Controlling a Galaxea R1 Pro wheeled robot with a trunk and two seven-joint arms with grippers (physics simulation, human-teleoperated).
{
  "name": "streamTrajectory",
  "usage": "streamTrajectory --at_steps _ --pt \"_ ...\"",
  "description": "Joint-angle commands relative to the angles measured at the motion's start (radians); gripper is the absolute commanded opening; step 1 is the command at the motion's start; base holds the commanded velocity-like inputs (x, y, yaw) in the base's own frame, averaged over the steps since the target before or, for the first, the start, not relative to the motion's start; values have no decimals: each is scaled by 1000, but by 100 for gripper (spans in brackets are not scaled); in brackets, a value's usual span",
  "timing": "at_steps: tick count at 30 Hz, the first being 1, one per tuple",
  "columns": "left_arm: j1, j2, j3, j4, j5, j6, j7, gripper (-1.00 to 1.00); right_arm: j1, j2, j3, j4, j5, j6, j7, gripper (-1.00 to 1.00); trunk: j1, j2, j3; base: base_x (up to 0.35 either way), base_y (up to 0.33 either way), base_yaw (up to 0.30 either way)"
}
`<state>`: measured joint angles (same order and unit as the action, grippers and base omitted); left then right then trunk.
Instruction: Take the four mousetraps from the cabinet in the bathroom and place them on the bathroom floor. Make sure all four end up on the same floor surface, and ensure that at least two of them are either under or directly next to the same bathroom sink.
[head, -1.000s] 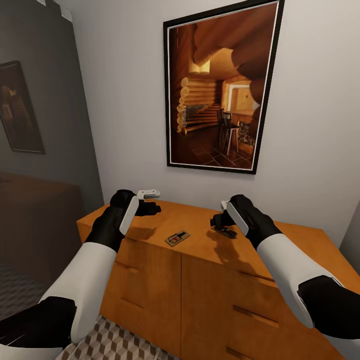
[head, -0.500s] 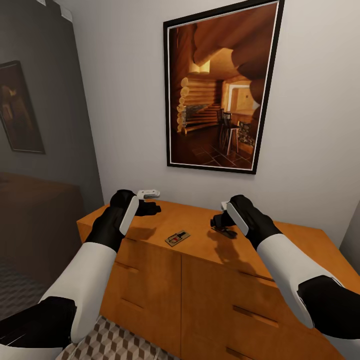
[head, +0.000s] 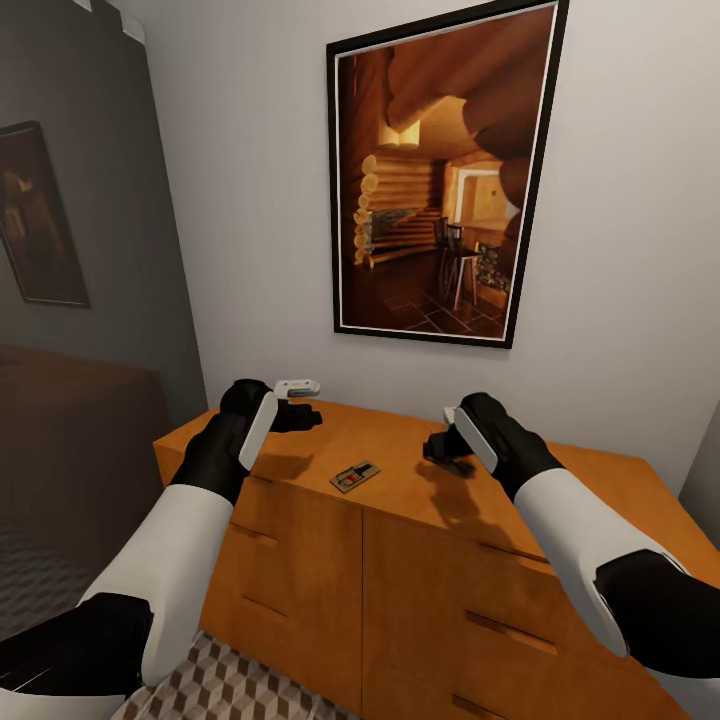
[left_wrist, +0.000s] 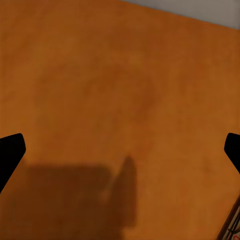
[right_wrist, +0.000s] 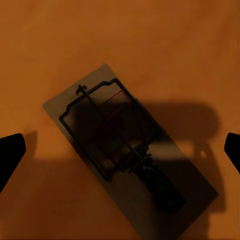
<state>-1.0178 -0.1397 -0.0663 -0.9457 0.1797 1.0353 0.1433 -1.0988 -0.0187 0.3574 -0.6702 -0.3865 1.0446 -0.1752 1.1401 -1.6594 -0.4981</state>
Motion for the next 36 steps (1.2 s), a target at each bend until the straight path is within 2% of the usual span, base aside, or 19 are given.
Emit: streamTrajectory --at_steps 1,13,34,35,36 --pt "-1 0 -1 -1 11 3 10 100 -1 -1 6 4 -11 3 -9 100 0 -1 -1 0 0 0" --pt "-1 0 -1 -1 11 3 10 100 -1 -1 7 65 -11 3 -6 100 0 -1 -1 0 0 0" --pt "-1 -1 -1 -1 11 3 10 100 -1 -1 8 77 -10 3 -6 100 0 -1 -1 0 0 0" --pt "-1 -1 -1 -1 11 3 10 100 -1 -1 8 78 -10 3 -6 -100 0 -1 -1 0 0 0" --pt "-1 -1 -1 -1 11 3 10 100 -1 -1 8 78 -10 3 -6 -100 0 -1 -1 0 0 0"
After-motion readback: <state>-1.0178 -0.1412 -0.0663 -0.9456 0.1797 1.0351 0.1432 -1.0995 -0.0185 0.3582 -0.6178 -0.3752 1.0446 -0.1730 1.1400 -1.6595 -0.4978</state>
